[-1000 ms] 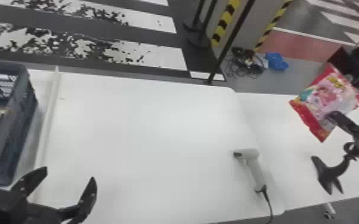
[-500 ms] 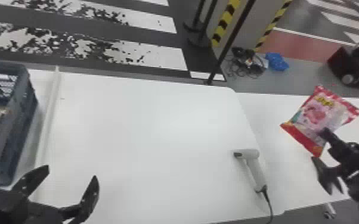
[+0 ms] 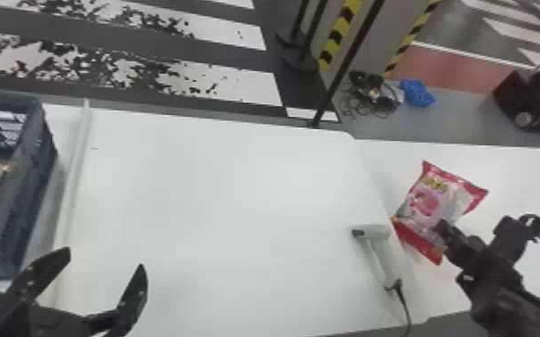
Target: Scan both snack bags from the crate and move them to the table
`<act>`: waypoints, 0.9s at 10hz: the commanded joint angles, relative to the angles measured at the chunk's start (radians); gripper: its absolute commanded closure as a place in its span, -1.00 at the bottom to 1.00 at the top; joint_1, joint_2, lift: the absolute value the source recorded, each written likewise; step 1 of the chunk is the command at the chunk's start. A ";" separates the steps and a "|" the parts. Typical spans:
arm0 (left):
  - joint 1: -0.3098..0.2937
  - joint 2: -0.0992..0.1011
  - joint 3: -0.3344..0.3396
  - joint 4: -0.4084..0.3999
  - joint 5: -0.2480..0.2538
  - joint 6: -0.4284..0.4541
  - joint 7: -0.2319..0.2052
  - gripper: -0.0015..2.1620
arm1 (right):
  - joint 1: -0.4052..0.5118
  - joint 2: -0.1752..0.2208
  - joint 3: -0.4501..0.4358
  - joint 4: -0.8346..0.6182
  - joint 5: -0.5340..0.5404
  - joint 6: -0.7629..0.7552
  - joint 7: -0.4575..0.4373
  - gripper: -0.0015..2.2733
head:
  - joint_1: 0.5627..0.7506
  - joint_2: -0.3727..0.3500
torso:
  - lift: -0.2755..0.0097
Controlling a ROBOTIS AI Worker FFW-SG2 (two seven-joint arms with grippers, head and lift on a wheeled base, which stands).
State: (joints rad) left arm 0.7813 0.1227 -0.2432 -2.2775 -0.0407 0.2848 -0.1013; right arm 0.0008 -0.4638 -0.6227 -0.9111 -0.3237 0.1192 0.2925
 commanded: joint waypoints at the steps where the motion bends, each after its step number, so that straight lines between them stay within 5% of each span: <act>1: 0.004 0.003 0.007 -0.002 0.005 -0.006 -0.009 -0.93 | 0.044 0.031 -0.002 -0.077 -0.011 0.043 -0.013 -1.00 | 0.41 -0.94 | 0.32; 4: -0.001 0.009 0.007 -0.008 0.005 -0.034 -0.023 -0.93 | 0.194 0.108 -0.078 -0.396 -0.080 0.230 -0.024 -0.95 | 0.41 -0.94 | 0.32; 6: -0.005 0.026 0.005 -0.023 0.008 -0.034 -0.028 -0.93 | 0.387 0.192 -0.106 -0.755 -0.163 0.270 0.005 -0.95 | 0.41 -0.94 | 0.32; 9: -0.036 0.037 0.038 -0.031 0.055 -0.037 -0.018 -0.93 | 0.515 0.379 -0.020 -1.092 -0.181 0.325 0.093 -0.94 | 0.41 -0.94 | 0.32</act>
State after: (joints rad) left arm 0.7543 0.1593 -0.2158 -2.3104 -0.0001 0.2474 -0.1215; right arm 0.4973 -0.1253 -0.6726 -1.9494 -0.5034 0.4440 0.3819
